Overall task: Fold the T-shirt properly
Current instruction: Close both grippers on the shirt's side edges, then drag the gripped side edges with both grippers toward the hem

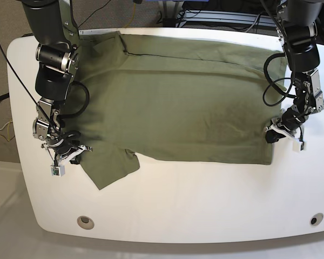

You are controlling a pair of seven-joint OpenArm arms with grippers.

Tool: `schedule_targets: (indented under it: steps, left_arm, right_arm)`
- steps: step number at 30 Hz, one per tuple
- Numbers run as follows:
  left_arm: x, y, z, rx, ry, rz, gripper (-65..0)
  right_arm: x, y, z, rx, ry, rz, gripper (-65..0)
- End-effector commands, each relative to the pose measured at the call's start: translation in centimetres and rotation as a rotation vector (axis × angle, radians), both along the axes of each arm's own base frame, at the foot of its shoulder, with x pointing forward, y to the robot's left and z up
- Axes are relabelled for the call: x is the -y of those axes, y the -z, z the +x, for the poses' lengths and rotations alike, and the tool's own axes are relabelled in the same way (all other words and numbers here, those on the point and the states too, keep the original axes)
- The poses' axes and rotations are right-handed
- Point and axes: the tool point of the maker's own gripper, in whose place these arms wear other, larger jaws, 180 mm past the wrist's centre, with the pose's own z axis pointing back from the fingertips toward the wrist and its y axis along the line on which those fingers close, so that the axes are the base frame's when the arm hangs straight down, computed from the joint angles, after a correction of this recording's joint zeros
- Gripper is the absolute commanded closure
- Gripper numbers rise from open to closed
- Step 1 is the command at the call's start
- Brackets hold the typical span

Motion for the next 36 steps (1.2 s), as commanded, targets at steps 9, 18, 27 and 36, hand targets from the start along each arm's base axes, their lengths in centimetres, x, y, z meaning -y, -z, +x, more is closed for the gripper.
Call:
schedule_targets:
  steps: [9,18,27,36]
  left_arm:
    - [-0.8,-1.7,1.1,0.035,0.01,0.028,0.0]
    - [-0.8,-2.8,1.5,0.06,0.026,0.045,0.0]
    - [-0.5,-4.5,2.1,0.094,0.054,0.076,0.0]
    - [-0.8,-4.5,1.8,0.093,0.056,0.084,0.0]
  right_arm:
    - [1.6,-3.9,1.7,0.062,-0.001,-0.025,0.0]
    - [1.1,-4.1,1.4,0.029,-0.044,-0.036,0.0]
    - [1.2,-4.4,1.0,0.026,-0.081,-0.088,0.0]
    - [1.7,-4.9,0.7,0.054,-0.08,-0.116,0.0]
